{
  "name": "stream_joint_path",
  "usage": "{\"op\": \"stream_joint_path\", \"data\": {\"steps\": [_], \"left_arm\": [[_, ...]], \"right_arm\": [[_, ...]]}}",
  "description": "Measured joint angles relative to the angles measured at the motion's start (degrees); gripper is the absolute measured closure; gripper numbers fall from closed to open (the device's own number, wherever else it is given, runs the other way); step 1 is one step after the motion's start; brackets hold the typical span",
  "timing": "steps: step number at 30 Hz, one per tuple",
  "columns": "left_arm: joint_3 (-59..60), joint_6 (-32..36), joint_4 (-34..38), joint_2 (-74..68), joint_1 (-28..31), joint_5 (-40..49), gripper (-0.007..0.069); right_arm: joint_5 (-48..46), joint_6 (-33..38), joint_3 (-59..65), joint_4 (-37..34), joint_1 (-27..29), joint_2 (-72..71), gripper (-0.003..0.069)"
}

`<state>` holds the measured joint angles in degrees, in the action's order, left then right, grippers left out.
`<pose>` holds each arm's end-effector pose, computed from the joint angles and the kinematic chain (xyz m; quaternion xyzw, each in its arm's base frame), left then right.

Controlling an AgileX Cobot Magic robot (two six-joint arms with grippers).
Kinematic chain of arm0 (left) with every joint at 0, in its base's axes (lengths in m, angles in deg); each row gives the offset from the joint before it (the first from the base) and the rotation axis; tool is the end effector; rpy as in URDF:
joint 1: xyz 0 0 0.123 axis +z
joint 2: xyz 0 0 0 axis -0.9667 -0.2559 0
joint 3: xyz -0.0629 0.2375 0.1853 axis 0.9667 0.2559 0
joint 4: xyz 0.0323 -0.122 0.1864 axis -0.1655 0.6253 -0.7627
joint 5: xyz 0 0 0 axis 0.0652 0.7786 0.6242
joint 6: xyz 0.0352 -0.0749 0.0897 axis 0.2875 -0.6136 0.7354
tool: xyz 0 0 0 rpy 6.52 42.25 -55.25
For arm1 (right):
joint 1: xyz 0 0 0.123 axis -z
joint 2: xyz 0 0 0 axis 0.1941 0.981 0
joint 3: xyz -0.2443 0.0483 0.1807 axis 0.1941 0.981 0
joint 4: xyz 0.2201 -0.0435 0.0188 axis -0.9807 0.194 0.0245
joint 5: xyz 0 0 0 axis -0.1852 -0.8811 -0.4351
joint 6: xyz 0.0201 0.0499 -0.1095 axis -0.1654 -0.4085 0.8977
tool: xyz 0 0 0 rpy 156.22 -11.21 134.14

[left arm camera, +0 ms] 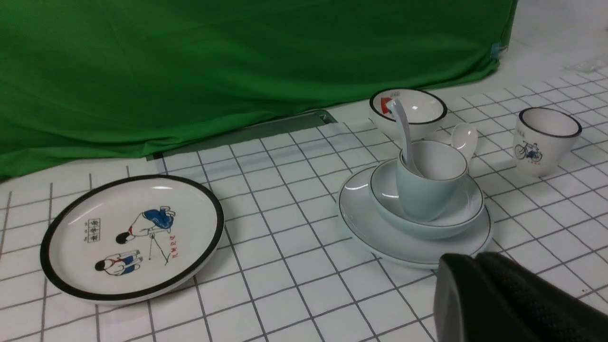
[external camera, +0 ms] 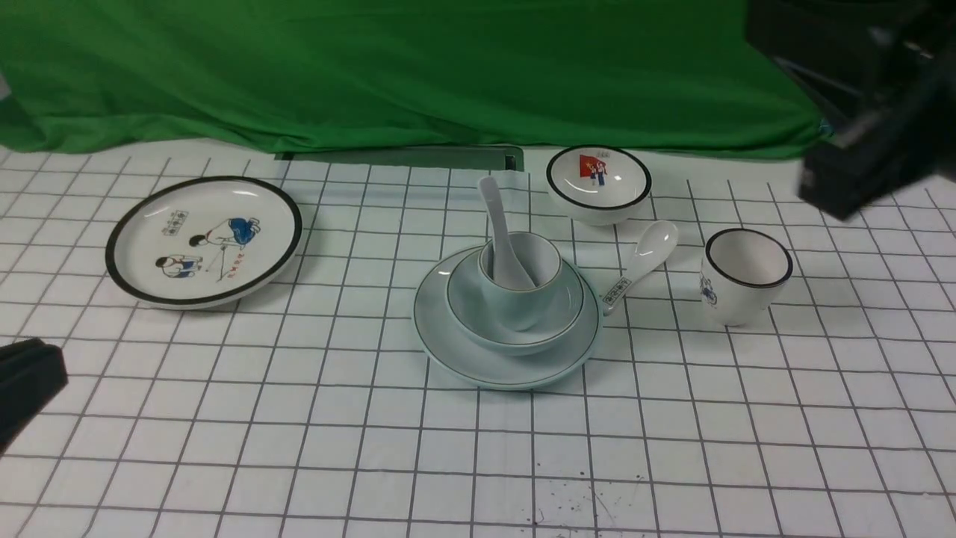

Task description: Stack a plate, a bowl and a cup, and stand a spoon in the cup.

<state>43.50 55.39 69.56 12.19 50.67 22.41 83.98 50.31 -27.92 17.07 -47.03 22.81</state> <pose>0.0432 -0.0137 0.3223 0.1497 0.7575 -0.1179 0.6244 0.1492 0.1078 0.4326 -0.2455 0.6382 0.1863 0.7054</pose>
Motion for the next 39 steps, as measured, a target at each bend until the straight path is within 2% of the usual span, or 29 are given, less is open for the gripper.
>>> {"op": "stream_joint_path", "data": {"steps": [11, 25, 30, 33, 39], "left_arm": [[0.0, 0.1, 0.0, 0.2, 0.0, 0.0, 0.0656], [0.0, 0.7, 0.0, 0.2, 0.0, 0.0, 0.0656], [0.0, 0.7, 0.0, 0.2, 0.0, 0.0, 0.0656], [0.0, 0.7, 0.0, 0.2, 0.0, 0.0, 0.0656], [0.0, 0.7, 0.0, 0.2, 0.0, 0.0, 0.0656]], "right_arm": [[-6.3, -0.1, 8.2, 0.0, 0.0, -17.1, 0.0643], [-8.7, -0.1, 8.4, 0.0, 0.0, -18.2, 0.0619], [-11.8, -0.5, 8.7, 0.0, 0.0, -18.5, 0.0649], [-10.7, -0.6, 11.0, 0.0, 0.0, -18.8, 0.0649], [-2.4, -2.0, 25.1, 0.0, 2.9, -24.8, 0.0649]]}}
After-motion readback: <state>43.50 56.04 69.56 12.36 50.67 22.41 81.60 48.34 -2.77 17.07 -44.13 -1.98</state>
